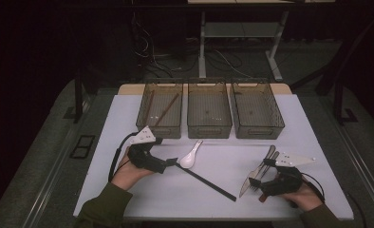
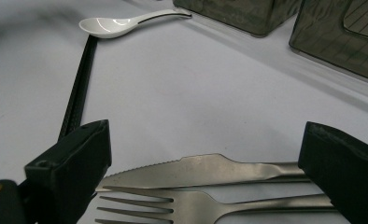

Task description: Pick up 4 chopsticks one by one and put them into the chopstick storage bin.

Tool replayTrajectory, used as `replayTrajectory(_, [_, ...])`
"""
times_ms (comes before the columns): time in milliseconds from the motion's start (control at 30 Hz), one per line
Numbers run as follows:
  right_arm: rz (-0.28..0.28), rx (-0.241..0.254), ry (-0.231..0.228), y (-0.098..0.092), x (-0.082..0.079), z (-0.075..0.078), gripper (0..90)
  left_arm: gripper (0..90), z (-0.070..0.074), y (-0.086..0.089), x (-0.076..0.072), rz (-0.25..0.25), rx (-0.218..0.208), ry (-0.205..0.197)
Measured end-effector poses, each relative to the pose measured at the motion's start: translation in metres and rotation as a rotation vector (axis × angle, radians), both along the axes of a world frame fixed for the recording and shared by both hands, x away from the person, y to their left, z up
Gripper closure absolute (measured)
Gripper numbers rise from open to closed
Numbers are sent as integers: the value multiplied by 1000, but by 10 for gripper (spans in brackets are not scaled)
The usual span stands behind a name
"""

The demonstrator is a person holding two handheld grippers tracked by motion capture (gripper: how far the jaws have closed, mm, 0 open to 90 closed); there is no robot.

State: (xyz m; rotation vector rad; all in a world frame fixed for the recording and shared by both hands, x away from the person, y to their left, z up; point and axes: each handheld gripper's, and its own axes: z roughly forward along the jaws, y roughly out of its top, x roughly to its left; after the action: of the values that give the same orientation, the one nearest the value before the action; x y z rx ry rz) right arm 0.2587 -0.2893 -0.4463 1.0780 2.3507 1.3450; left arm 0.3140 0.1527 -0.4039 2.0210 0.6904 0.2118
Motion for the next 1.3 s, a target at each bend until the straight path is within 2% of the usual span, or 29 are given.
replayTrajectory(167, [0,0,0,0,0,0,25,0,-7,2,-9,-12,-7,2])
replayTrajectory(533, [3,-1,1,0,0,0,25,0,-22,0,-26,-46,14,7])
replayTrajectory(633, [4,1,14,1,-1,1,25,0,-27,1,-30,-50,18,1])
replayTrajectory(833, [8,-5,27,1,0,5,25,0,-33,6,-33,-37,-8,9])
replayTrajectory(1000, [27,-9,27,5,0,12,25,0,-35,8,-35,-42,-3,13])
replayTrajectory(1300, [56,-27,58,17,2,16,25,0,-36,7,-35,-47,9,11])
